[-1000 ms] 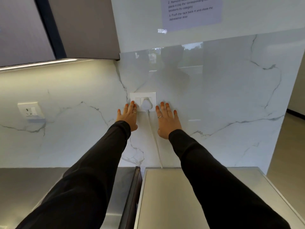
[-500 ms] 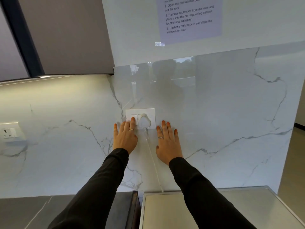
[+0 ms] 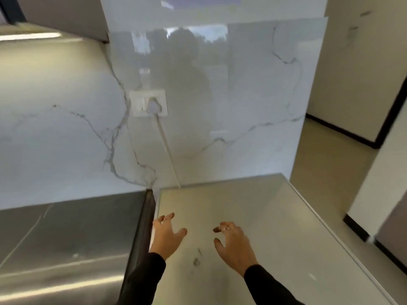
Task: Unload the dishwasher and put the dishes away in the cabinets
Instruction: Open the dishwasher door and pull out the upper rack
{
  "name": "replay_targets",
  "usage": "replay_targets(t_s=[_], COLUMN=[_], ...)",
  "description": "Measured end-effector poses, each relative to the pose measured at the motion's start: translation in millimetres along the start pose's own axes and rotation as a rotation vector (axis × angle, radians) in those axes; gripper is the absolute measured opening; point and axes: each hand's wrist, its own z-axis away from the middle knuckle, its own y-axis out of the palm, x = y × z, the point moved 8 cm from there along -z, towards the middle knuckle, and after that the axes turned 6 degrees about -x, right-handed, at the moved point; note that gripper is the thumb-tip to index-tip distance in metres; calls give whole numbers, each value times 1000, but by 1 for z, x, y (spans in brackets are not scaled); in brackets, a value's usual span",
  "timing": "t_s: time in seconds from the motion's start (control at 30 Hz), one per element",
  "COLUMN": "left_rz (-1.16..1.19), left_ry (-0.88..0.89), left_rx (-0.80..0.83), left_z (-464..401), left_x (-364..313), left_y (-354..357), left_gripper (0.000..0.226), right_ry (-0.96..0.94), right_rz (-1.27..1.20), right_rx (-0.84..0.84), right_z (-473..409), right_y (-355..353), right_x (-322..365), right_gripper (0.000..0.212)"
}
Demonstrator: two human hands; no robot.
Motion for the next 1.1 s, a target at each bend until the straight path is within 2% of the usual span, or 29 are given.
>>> replay_targets(t_s=[0.13, 0.27, 0.37, 0.53, 0.67, 0.73, 0.97, 1.03, 1.1], left_rz=[68, 116, 316, 917, 1100, 1136, 1084, 915, 712], left_ry=[-119, -117, -187, -619, -891, -927, -925, -852, -778], left_rx=[61, 64, 53, 126, 195, 205, 169, 183, 207], left_z=[81, 142, 187, 274, 331, 338, 349, 348, 349], left_x=[42, 63, 83, 135, 161, 162, 150, 146, 140], left_y=[34, 44, 47, 71, 92, 96, 119, 135, 156], left_gripper=[56, 49, 41, 20, 18, 22, 25, 18, 14], right_ry=[131, 272, 379, 823, 1223, 1284, 1303, 1271, 1214], right_rz=[-95, -262, -402, -1010, -1471, -1595, -1622, -1482, -1209], right_rx=[-46, -134, -214, -422, -570, -542, -412, -308, -157], right_z=[71, 142, 191, 291, 353, 365, 376, 373, 368], right_y=[-4, -13, -20, -15, -5, 3, 15, 16, 14], right_x=[-29, -50, -57, -81, -112, -122, -139, -140, -142], right_gripper=[27, 23, 23, 22, 9, 11, 29, 33, 31])
